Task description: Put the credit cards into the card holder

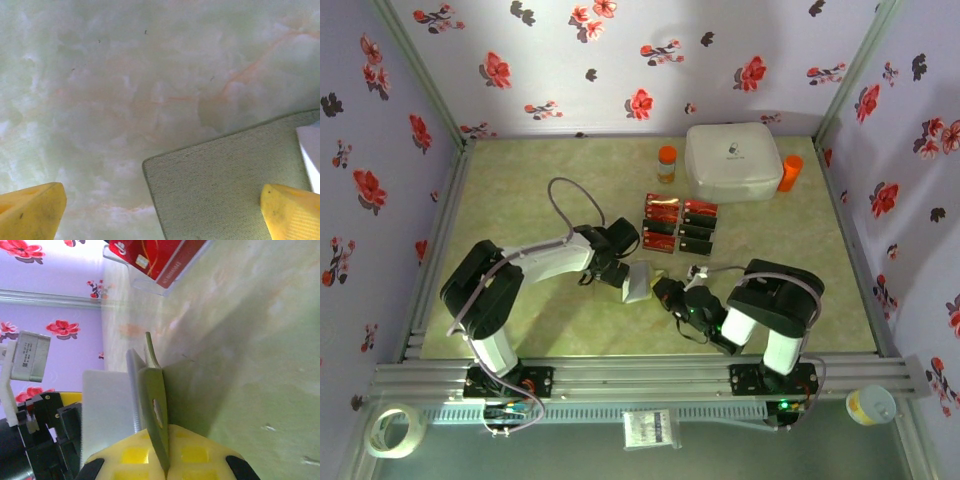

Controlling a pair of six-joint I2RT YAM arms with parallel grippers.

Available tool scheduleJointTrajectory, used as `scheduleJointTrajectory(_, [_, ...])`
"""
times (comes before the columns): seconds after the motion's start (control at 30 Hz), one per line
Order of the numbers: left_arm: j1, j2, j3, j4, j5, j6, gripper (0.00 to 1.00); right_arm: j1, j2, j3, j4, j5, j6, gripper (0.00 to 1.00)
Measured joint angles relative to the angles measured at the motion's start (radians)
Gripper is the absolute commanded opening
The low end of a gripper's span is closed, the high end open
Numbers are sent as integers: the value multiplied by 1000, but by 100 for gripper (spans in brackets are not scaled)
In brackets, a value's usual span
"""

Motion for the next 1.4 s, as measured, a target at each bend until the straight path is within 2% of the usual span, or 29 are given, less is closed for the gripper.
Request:
scheduleJointTrajectory(0.1, [-1,18,0,-2,-11,4,100,14,11,-3,1,22,10,0])
scheduleJointTrajectory(0.37, [-3,33,0,2,-23,7,100,21,14,-5,5,34,27,21])
scheduleJointTrajectory(0.63, [-4,33,3,-2,-26,9,100,21,3,-15,27,40,37,46])
scheduleJointTrajectory(0.77, [-5,33,6,-7,-30,14,100,21,-24,-29,27,43,37,53])
scheduleJointTrajectory(0.87, [-5,33,6,-8,-31,14,100,19,-79,-43,-23,44,35,54])
scheduleJointTrajectory(1.0, [-5,33,6,-8,-32,14,100,16,-243,-40,-192,44,17,55])
scheduleJointTrajectory(1.1, [-5,33,6,-8,-33,14,100,16,-468,11,-473,49,-30,58])
scheduleJointTrajectory(1.2, [-5,33,6,-9,-33,14,100,16,-681,135,-793,66,-111,57])
scheduleJointTrajectory(1.3, [-5,33,6,-8,-33,14,100,-8,-811,245,-996,64,-195,50])
scheduleJointTrajectory(1.4, [-5,33,6,-8,-33,14,100,-52,-837,308,-1119,38,-265,38])
